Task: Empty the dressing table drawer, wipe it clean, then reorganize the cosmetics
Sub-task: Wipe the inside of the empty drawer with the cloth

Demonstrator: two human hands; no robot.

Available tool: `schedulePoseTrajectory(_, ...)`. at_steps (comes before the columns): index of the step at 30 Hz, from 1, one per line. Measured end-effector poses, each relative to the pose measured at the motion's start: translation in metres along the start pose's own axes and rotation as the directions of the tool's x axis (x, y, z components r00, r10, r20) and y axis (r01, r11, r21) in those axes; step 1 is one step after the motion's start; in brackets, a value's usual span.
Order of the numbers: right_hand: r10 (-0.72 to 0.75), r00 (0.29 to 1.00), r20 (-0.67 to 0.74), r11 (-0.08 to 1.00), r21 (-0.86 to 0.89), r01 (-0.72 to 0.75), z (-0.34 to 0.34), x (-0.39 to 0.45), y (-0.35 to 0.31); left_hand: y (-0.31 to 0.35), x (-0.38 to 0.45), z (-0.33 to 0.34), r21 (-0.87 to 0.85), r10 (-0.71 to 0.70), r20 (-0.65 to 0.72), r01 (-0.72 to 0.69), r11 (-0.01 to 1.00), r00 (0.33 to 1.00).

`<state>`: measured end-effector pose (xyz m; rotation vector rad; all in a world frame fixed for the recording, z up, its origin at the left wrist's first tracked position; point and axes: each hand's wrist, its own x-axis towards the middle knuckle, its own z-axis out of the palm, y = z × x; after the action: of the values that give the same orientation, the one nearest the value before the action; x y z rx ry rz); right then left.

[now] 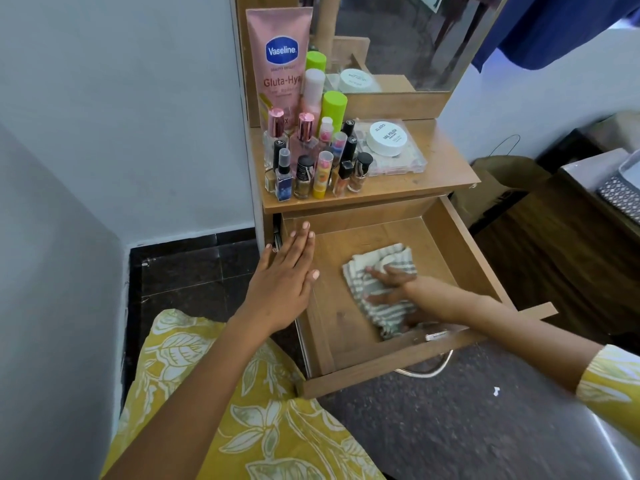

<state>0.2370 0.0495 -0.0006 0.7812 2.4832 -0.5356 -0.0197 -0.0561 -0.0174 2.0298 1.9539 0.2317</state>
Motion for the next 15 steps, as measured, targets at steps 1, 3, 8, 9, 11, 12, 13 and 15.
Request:
schedulePoseTrajectory(1,0.034,0.999,0.009,0.999,-0.039,-0.034,-0.002,-0.005,0.010,0.000,0.000,0.000,0.001,-0.002,0.003,0.002,1.000,1.000)
schedulePoseTrajectory(3,0.073,0.997,0.028,0.995,-0.074,-0.070,-0.004,-0.007,0.019,0.000,0.001,0.001,0.000,-0.007,0.004,0.007,1.000,1.000)
schedulePoseTrajectory(8,0.024,0.999,0.029,0.991,-0.130,-0.020,0.002,0.010,-0.015,0.000,0.001,0.001,-0.015,-0.003,-0.004,0.003,1.000,1.000)
schedulePoseTrajectory(9,-0.010,0.999,0.035,0.987,-0.161,0.016,0.003,0.018,-0.030,0.001,0.001,0.000,-0.014,0.000,-0.005,0.000,1.000,1.000)
schedulePoseTrajectory(11,-0.066,0.997,0.027,0.979,-0.189,0.070,0.005,0.037,-0.062,0.002,0.001,0.000,-0.002,-0.001,-0.014,0.001,1.000,1.000)
schedulePoseTrajectory(12,-0.071,0.997,0.010,0.980,-0.187,0.072,0.007,0.045,-0.076,0.001,0.001,0.000,0.006,-0.005,-0.021,0.005,1.000,1.000)
schedulePoseTrajectory(13,-0.058,0.998,-0.004,0.982,-0.183,0.056,0.008,0.050,-0.085,0.001,0.001,0.000,0.011,-0.008,-0.028,0.008,1.000,1.000)
schedulePoseTrajectory(15,-0.025,1.000,-0.009,0.986,-0.167,0.023,0.008,0.051,-0.087,0.000,0.002,-0.001,0.011,-0.008,-0.033,0.009,1.000,0.999)
